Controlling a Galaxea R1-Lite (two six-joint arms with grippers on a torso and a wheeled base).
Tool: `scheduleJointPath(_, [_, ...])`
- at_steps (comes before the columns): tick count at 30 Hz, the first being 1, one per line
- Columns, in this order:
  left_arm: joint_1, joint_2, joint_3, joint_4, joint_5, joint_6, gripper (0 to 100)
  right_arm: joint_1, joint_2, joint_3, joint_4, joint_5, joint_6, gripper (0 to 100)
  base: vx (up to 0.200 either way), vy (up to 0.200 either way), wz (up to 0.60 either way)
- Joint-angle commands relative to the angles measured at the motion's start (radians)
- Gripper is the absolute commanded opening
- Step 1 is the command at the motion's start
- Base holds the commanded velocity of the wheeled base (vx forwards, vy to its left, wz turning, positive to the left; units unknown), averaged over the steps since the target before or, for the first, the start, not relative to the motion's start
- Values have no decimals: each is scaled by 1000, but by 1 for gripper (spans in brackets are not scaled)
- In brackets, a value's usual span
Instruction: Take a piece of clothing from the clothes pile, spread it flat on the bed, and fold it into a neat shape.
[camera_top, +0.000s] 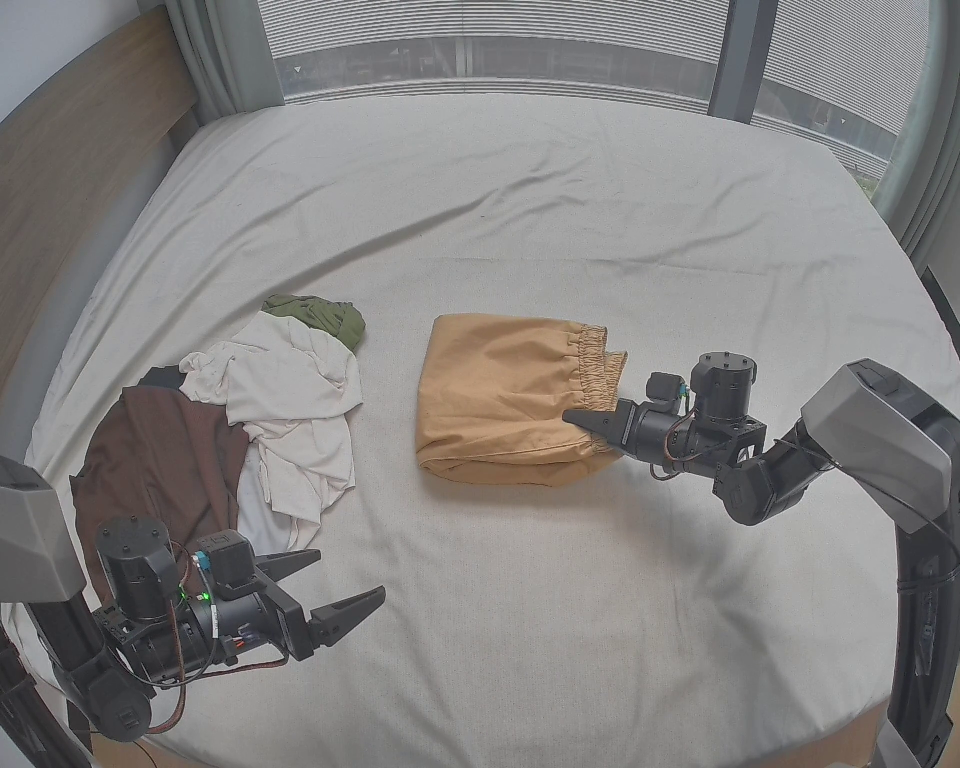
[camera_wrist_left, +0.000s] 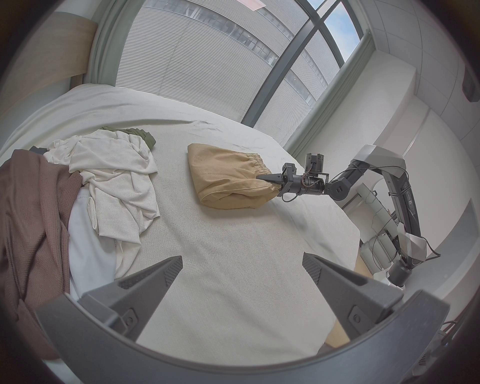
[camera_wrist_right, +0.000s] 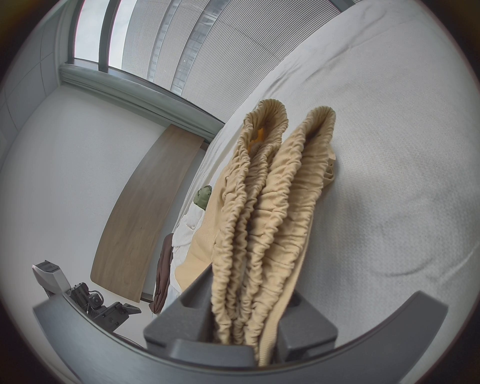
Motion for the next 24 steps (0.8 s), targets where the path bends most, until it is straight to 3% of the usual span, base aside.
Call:
scheduleJointPath(1, [0,7,-8,-1,0,-1,100,0,0,16,-17,0,-4,100,0,0,0])
scheduleJointPath(6, [0,7,-5,-1,0,-1,100,0,-16,61,-37,-10,-9,100,0,0,0])
scheduleJointPath(14, [0,-7,-8,-1,0,-2,100,-12,-172,266,-61,-10,-100,100,0,0,0])
scheduleJointPath(15, [-2,-27,-8,-1,0,-2,100,-10,-238,378,-114,-12,-124,100,0,0,0])
scheduleJointPath(19, [-5,-58,-10,-1,0,-6,100,-3,-333,522,-199,-23,-139,100,0,0,0])
scheduleJointPath(24, [-78,-159,-2,-1,2,-72,100,3,-531,730,-252,-30,-175,100,0,0,0])
